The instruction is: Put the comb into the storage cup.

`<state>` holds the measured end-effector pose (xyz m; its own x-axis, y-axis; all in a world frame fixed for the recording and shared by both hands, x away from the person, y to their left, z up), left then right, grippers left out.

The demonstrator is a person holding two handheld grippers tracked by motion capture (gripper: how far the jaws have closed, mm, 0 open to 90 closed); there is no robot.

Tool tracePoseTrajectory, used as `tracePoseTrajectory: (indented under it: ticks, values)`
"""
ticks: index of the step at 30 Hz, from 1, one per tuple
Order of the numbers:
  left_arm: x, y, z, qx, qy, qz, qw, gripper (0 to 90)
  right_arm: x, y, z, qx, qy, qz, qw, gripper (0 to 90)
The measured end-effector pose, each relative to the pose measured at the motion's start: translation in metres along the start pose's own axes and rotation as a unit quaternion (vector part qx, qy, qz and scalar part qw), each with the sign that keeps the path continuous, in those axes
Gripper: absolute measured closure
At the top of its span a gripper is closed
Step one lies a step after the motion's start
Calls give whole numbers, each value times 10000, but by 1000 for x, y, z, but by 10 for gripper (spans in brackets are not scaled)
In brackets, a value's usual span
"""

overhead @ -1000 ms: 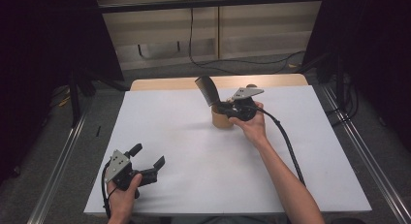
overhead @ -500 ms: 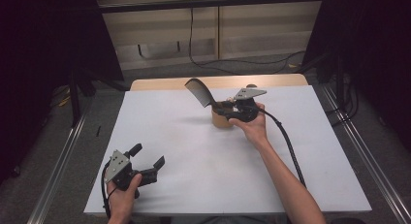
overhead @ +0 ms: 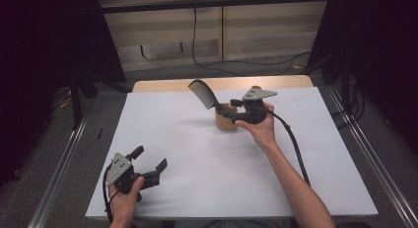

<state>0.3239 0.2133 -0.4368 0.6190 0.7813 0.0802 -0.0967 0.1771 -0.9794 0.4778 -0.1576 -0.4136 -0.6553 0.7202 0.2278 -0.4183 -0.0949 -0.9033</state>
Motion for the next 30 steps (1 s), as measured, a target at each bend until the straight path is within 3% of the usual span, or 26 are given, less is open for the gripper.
tracePoseTrajectory:
  ticks: [8,13,16,26,30]
  values:
    - [2,1,-2,43,-22,65,10000,36,-3,-4,9,-173,256,-146,9994,161]
    - [2,2,-2,87,-31,40,9999,36,-9,-5,15,-333,422,-408,9977,73]
    - [2,3,-2,100,-34,38,9999,36,-12,-5,18,-333,506,-390,9974,32]
    - [3,4,0,99,-45,29,9999,36,-13,-6,28,-496,832,-239,9950,9]
    - [3,2,2,48,-53,23,10000,36,-16,-4,36,-576,974,-282,9932,12]
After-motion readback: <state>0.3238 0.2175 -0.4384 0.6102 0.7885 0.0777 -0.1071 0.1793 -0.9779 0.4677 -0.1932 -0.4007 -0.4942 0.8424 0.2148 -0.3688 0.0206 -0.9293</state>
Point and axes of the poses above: each handheld gripper's, and its own axes: z roughly backward along the jaws, y roughly out of its underside, x roughly to its left, the point moved 2 cm from there along -z, roughly forward along the jaws, and after that the axes turned 10 degrees about -z, right-handed, at the moved point
